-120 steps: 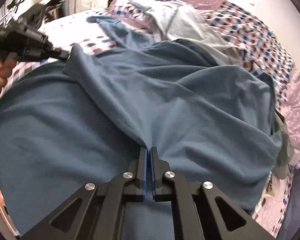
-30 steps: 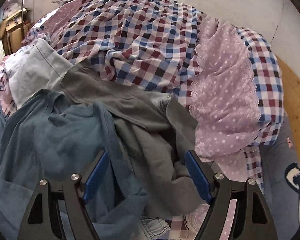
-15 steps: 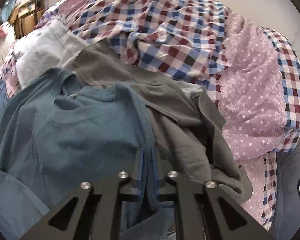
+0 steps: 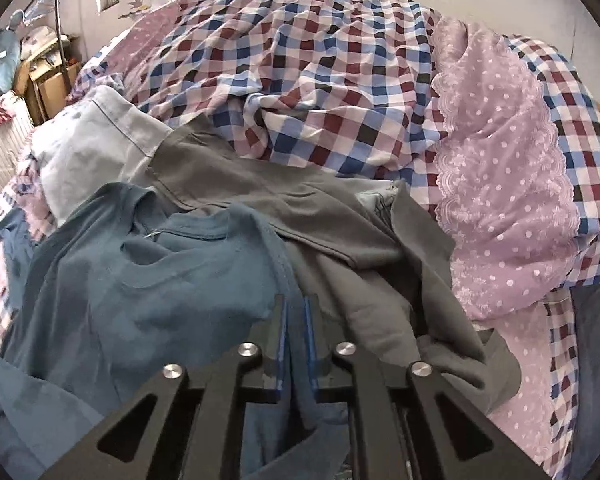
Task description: Fold clothes
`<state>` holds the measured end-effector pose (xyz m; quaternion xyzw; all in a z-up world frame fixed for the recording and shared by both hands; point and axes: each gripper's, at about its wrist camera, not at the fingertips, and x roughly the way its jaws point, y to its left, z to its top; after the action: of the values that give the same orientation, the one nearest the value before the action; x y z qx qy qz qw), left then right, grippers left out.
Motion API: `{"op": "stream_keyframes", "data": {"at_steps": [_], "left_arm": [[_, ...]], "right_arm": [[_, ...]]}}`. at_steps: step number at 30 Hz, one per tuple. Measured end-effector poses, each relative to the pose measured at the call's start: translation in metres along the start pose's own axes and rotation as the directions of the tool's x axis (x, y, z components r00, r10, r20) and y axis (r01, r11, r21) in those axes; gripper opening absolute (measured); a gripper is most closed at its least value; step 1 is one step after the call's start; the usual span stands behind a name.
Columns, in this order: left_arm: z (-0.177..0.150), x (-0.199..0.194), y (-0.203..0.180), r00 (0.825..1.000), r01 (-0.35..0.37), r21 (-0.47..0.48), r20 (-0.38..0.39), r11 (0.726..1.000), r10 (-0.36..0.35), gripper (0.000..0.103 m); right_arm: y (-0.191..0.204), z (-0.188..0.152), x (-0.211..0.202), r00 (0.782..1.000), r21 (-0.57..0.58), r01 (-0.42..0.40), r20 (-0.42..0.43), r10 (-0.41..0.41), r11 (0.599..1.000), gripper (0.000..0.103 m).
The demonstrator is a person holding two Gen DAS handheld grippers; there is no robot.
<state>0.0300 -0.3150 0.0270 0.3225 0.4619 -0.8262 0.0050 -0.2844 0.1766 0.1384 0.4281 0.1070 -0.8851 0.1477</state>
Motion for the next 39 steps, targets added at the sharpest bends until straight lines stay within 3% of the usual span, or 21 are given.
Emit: {"op": "stream_keyframes", "data": {"at_steps": [4, 5, 6, 10, 13, 16, 17, 19, 21, 23, 26, 31, 35, 37, 39], "left_arm": [[-0.001, -0.001, -0.006, 1.0, 0.023, 0.025, 0.007, 0.999, -0.023, 0.038], [-0.001, -0.002, -0.008, 0.999, 0.032, 0.032, 0.012, 0.999, -0.032, 0.038], [-0.001, -0.003, -0.009, 0.999, 0.037, 0.037, 0.016, 0.999, -0.037, 0.038], [-0.001, -0.009, -0.016, 0.997, 0.061, 0.064, 0.052, 0.996, -0.064, 0.038], [-0.001, -0.009, -0.017, 0.996, 0.068, 0.062, 0.058, 0.996, -0.072, 0.038], [-0.002, -0.007, -0.018, 0.996, 0.071, 0.061, 0.054, 0.996, -0.074, 0.038], [-0.002, -0.006, -0.019, 0.996, 0.072, 0.062, 0.052, 0.995, -0.075, 0.038], [-0.004, -0.006, -0.023, 0.996, 0.076, 0.07, 0.048, 0.995, -0.079, 0.038], [-0.005, -0.005, -0.026, 0.995, 0.079, 0.079, 0.046, 0.994, -0.083, 0.038], [-0.006, -0.004, -0.029, 0.995, 0.084, 0.083, 0.042, 0.993, -0.087, 0.038], [-0.007, -0.003, -0.031, 0.995, 0.086, 0.083, 0.04, 0.993, -0.09, 0.038], [-0.007, -0.002, -0.033, 0.995, 0.089, 0.083, 0.038, 0.993, -0.092, 0.038], [-0.008, 0.0, -0.032, 0.995, 0.089, 0.08, 0.032, 0.993, -0.092, 0.038], [-0.008, 0.0, -0.031, 0.995, 0.09, 0.075, 0.033, 0.993, -0.093, 0.038], [-0.007, 0.0, -0.03, 0.995, 0.093, 0.069, 0.035, 0.993, -0.096, 0.038]], "right_arm": [[0.005, -0.001, 0.018, 0.999, 0.0, 0.015, -0.034, -0.015, 1.0, 0.022], [0.005, -0.001, 0.02, 0.999, 0.007, 0.021, -0.031, -0.021, 1.0, 0.017], [0.004, -0.001, 0.021, 0.999, 0.017, 0.029, -0.024, -0.028, 0.999, 0.001], [-0.007, 0.004, 0.016, 0.994, 0.093, 0.098, 0.031, -0.101, 0.991, 0.001], [-0.018, 0.018, 0.01, 0.975, 0.102, 0.209, 0.059, -0.215, 0.973, 0.001], [-0.015, 0.03, -0.006, 0.937, 0.081, 0.319, 0.122, -0.327, 0.944, 0.001], [-0.016, 0.032, -0.009, 0.936, 0.082, 0.319, 0.127, -0.327, 0.944, 0.004], [-0.019, 0.031, -0.009, 0.961, 0.082, 0.255, 0.088, -0.262, 0.963, 0.02], [-0.021, 0.023, -0.011, 0.977, 0.086, 0.201, 0.06, -0.207, 0.976, 0.046], [-0.023, 0.011, -0.013, 0.985, 0.09, 0.165, 0.037, -0.169, 0.982, 0.049], [-0.024, -0.008, -0.013, 0.99, 0.086, 0.14, -0.017, -0.139, 0.986, 0.049], [-0.016, -0.022, -0.004, 0.984, 0.026, 0.165, -0.073, -0.163, 0.986, 0.049], [0.006, -0.022, 0.01, 0.956, -0.099, 0.261, -0.108, -0.271, 0.96, 0.048], [0.015, -0.021, 0.02, 0.94, -0.147, 0.296, -0.128, -0.315, 0.944, 0.043], [0.019, -0.02, 0.029, 0.928, -0.173, 0.312, -0.152, -0.339, 0.934, 0.025]]}}
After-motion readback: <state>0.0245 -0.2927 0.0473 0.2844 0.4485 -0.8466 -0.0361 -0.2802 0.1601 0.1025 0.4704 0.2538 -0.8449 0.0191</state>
